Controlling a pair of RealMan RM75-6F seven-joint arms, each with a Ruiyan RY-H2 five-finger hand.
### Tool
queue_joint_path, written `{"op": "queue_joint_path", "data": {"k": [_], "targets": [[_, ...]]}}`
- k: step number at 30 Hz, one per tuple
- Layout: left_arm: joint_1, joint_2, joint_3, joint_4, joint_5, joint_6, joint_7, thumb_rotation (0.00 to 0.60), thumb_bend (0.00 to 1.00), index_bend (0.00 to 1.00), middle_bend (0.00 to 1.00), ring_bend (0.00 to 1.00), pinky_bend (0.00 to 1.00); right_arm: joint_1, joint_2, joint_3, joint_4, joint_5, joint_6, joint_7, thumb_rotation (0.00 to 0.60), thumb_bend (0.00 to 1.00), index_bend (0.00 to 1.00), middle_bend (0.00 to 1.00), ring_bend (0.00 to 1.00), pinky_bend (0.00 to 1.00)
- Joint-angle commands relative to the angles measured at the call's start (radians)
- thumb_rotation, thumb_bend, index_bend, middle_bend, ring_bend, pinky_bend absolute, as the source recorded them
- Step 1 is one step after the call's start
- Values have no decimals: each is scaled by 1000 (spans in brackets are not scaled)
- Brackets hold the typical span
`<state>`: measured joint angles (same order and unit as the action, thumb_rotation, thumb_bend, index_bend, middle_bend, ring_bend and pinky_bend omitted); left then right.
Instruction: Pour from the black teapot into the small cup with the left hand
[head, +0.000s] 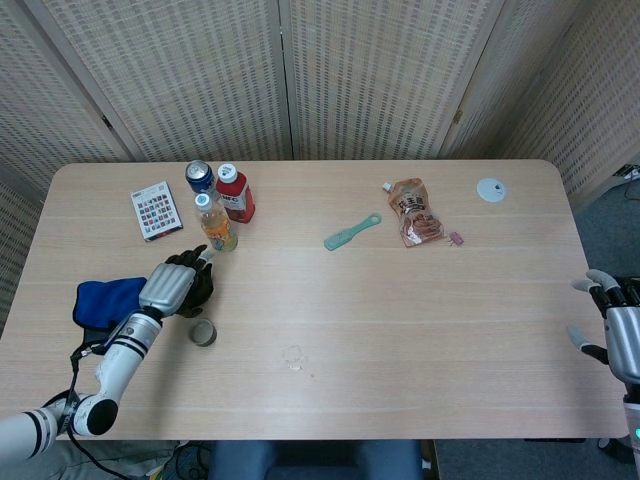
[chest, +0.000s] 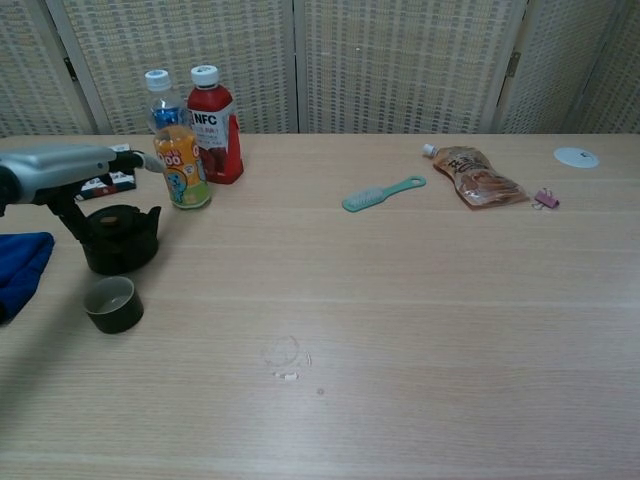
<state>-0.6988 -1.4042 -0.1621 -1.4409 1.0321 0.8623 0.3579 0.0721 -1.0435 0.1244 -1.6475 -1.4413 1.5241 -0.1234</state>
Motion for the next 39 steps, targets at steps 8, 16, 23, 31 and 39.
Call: {"op": "queue_joint_path", "data": {"k": [8,16,23,31,39], "targets": [[-9,-11,8,59,-31,-1,2,600,195,0,0,90,148,3,-2,0,4,4,-7,1,600,157,320,229,216,243],[-10,-4,18,107,-60,-7,12,600,195,0,0,90,147,6,-6,-1,6,7,-15,-1,600,157,320,227,216,243],[-15,-1,12,166,-95,-21,8,600,195,0,0,91,148,7,-5,-1,-2,6,-13,-10,600,156,320,227,216,243],[-19,-13,-11,252,-115,-46,-49,600,196,0,0,91,147,5,-2,-2,-17,6,-10,-23,600,156,320,227,216,243],[12,25,17,231,-48,-6,-69,600,195,1,0,98,148,2,8,3,-31,6,1,-31,600,156,320,227,216,243]]}}
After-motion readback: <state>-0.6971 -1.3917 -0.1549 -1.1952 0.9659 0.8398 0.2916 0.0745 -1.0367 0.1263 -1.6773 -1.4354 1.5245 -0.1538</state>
